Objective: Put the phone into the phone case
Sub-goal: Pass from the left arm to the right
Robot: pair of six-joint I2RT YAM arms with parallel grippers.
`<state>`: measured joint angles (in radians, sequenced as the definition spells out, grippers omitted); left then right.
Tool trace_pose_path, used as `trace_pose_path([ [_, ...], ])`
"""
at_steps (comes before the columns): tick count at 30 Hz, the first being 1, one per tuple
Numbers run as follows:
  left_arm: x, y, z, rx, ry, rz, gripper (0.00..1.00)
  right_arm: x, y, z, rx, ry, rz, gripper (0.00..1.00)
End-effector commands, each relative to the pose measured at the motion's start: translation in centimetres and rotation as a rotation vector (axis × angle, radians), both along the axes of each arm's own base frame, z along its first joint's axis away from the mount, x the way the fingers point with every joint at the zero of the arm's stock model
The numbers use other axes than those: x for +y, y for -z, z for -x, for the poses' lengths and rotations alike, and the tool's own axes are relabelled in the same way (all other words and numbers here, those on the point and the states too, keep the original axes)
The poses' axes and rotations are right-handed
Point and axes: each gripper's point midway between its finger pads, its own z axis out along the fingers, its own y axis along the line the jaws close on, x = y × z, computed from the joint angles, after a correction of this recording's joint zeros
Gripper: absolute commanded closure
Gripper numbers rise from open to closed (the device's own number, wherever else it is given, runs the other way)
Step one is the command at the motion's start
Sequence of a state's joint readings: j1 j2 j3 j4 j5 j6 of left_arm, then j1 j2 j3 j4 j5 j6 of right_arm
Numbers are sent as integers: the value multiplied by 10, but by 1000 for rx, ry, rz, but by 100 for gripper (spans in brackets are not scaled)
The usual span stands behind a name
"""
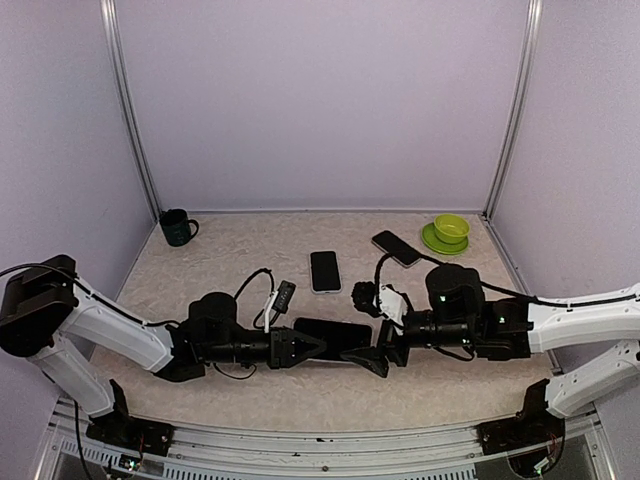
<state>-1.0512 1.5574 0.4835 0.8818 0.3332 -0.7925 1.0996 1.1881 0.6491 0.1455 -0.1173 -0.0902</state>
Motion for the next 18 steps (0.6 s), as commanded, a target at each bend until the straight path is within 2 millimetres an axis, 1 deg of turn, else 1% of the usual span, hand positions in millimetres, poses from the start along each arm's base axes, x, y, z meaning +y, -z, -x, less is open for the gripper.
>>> trace_pose_path([
  [1,-11,-36,2,-76,35,79,100,9,8,-6,-98,22,104,0],
  [6,-14,-33,3,-78,51,55,100,17,25,-4,-114,7,193,0],
  [10,-17,-29,2,-93,58,8,100,21,28,-6,-114,6,224,0],
  [13,-16,-30,1,-114,60,-19,100,19,34,-5,-99,2,261,0],
  [16,-16,-32,1,-146,71,-47,100,22,36,1,-60,-28,268,0],
  [18,-15,-30,1,-163,79,-82,100,25,37,11,-16,-70,264,1],
])
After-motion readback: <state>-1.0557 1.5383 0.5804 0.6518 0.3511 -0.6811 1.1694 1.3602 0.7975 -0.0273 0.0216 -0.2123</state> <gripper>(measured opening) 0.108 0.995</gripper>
